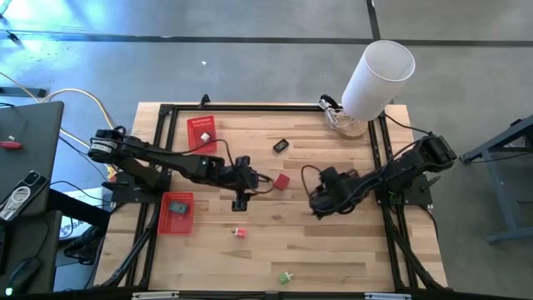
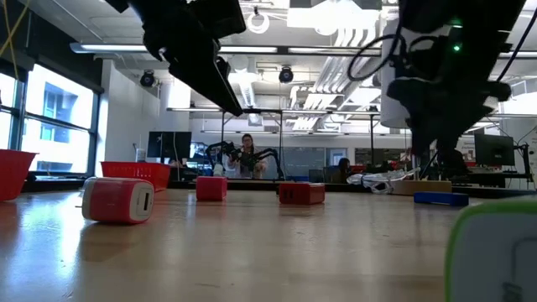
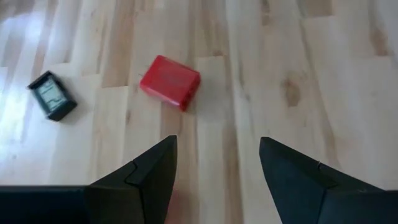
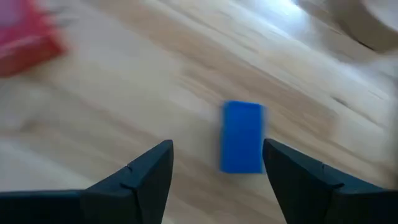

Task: Pick & Place Office items
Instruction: Put the blue digital clock into the bottom red bin

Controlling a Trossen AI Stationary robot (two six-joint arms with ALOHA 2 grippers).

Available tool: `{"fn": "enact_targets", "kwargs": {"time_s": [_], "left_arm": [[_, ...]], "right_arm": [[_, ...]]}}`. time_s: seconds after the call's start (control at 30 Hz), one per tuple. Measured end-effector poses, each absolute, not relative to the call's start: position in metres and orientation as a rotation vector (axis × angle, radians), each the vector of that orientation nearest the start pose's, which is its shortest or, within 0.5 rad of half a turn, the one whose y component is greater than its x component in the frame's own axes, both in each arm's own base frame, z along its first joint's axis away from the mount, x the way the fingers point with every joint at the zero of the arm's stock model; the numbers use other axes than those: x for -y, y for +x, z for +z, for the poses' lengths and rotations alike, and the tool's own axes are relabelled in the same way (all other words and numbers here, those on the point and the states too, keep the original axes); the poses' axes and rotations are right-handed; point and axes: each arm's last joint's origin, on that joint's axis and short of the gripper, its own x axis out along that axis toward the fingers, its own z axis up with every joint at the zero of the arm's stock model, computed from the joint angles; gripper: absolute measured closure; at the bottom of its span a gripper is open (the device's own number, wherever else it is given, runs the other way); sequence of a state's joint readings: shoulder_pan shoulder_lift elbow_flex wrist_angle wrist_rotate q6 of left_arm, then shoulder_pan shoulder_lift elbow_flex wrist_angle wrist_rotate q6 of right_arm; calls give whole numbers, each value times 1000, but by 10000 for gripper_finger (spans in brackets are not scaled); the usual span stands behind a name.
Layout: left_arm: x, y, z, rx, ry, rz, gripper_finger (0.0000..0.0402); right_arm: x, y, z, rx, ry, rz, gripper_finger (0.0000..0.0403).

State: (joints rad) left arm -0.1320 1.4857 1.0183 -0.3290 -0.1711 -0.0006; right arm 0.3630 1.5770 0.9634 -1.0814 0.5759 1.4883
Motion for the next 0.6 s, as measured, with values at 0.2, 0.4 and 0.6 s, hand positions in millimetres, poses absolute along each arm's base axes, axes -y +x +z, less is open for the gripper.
{"fn": "enact_targets", "kwargs": {"time_s": [0.2,0.4,0.6], "left_arm": [[53,306,241,-784,141,-14,184],[67,303,241,-780,160,-59,184],[79,300,241,-777,175,-94,184]], "right_arm": [[-71,230,184,-1012,453,-1164,167],[-63,233,184,-1067,460,-1160,167],[-56,233,180,-1115,448,-1144,167]]}}
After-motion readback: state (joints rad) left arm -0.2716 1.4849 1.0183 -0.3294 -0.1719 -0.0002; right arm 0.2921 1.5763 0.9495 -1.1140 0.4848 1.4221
